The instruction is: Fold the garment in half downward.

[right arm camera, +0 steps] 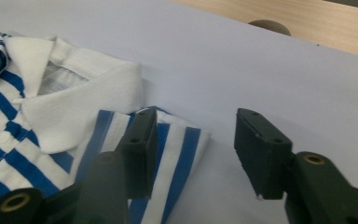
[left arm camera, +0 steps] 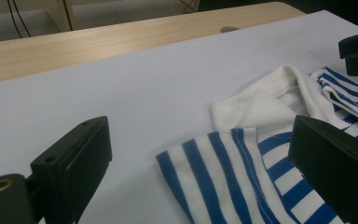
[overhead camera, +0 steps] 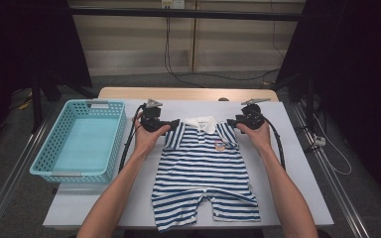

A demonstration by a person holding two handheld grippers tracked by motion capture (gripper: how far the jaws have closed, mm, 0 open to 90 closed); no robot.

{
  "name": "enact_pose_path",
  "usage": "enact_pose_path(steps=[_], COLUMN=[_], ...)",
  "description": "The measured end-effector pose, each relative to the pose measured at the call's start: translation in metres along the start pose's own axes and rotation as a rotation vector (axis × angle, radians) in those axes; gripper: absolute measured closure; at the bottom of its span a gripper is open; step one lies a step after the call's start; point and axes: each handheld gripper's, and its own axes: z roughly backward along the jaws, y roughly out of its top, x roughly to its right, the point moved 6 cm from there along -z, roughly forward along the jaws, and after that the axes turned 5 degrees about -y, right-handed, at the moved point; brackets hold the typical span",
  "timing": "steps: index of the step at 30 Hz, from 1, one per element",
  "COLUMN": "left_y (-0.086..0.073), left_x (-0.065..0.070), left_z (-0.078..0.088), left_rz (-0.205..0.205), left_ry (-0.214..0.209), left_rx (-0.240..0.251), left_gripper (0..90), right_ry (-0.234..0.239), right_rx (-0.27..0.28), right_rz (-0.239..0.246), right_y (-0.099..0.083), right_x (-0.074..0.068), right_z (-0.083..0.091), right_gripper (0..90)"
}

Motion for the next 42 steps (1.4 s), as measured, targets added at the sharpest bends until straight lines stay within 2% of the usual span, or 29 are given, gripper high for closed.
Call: enact_pose_path(steps=[3, 4, 5, 7, 10, 12, 16, 17, 18, 21, 22, 23, 24, 25, 26, 27, 28, 31, 34, 37, 42], left_y=[-0.004, -0.005, -0.006, -0.007, -0.006, -0.007, -0.012, -0.012, -0.013, -0.013, -0.013, -0.013, -0.013, -0.014, -0.017, -0.019, -0.019, -0.019, -0.019, -0.020, -0.020], left_x=[-0.005, -0.004, -0.005, -0.005, -0.006, -0.009, -0.014, -0.015, -0.016, -0.017, -0.016, -0.016, -0.015, -0.016, -0.017, -0.016, -0.017, -0.018, -0.017, -0.018, -0.018], left_z=[0.001, 0.001, 0.001, 0.000, -0.001, -0.002, -0.005, -0.007, -0.008, -0.013, -0.014, -0.015, -0.017, -0.018, -0.020, -0.021, -0.021, -0.020, -0.022, -0.022, -0.023], left_rz=[0.001, 0.011, 0.001, 0.008, 0.006, 0.013, 0.041, 0.054, 0.047, 0.049, 0.055, 0.058, 0.081, 0.089, 0.075, 0.089, 0.088, 0.072, 0.077, 0.069, 0.070], left_ry=[-0.009, -0.017, -0.008, -0.006, 0.001, 0.004, -0.014, -0.014, -0.007, -0.028, -0.039, -0.039, -0.050, -0.037, -0.017, -0.037, -0.040, -0.037, -0.034, -0.049, -0.058], left_rx=[-0.030, -0.037, -0.040, -0.046, -0.043, -0.053, -0.091, -0.086, -0.094, -0.114, -0.116, -0.122, -0.107, -0.126, -0.139, -0.146, -0.141, -0.150, -0.141, -0.146, -0.151], left_gripper=[6.3, 8.0, 9.9, 10.4, 12.8, 14.4, 26.1, 29.3, 31.2, 38.3, 43.6, 46.6, 48.2, 53.7, 54.6, 56.7, 57.7, 59.4, 62.3, 72.9, 77.7], right_ry=[-0.001, -0.004, -0.009, -0.012, -0.020, -0.009, -0.010, -0.008, 0.002, 0.026, 0.037, 0.037, 0.041, 0.040, 0.042, 0.043, 0.043, 0.040, 0.039, 0.034, 0.043], right_rx=[-0.009, -0.019, -0.004, -0.013, -0.027, -0.039, -0.036, -0.033, -0.055, -0.038, -0.042, -0.043, -0.045, -0.040, -0.039, -0.041, -0.042, -0.036, -0.036, -0.039, -0.034], right_rz=[-0.013, -0.034, -0.011, -0.010, -0.015, -0.034, -0.038, -0.030, -0.054, -0.035, -0.041, -0.045, -0.053, -0.055, -0.058, -0.060, -0.061, -0.051, -0.054, -0.051, -0.060], right_y=[-0.001, -0.002, -0.001, -0.002, -0.005, -0.008, -0.009, -0.009, -0.010, -0.009, -0.009, -0.009, -0.010, -0.010, -0.010, -0.010, -0.010, -0.010, -0.010, -0.009, -0.009], right_x=[0.002, 0.002, 0.005, 0.004, 0.007, 0.008, 0.007, 0.008, 0.005, 0.004, 0.003, 0.002, 0.002, 0.003, 0.003, 0.003, 0.003, 0.003, 0.002, 0.000, 0.001], right_z=[-0.004, -0.005, -0.007, -0.009, -0.011, -0.014, -0.016, -0.017, -0.016, -0.017, -0.017, -0.017, -0.017, -0.017, -0.017, -0.017, -0.017, -0.017, -0.017, -0.017, -0.018], right_gripper=[56.8, 57.5, 59.1, 59.7, 60.4, 61.2, 64.5, 66.0, 68.8, 79.3, 81.4, 81.4, 81.5, 81.8, 81.8, 81.8, 82.0, 82.9, 84.0, 85.9, 88.4])
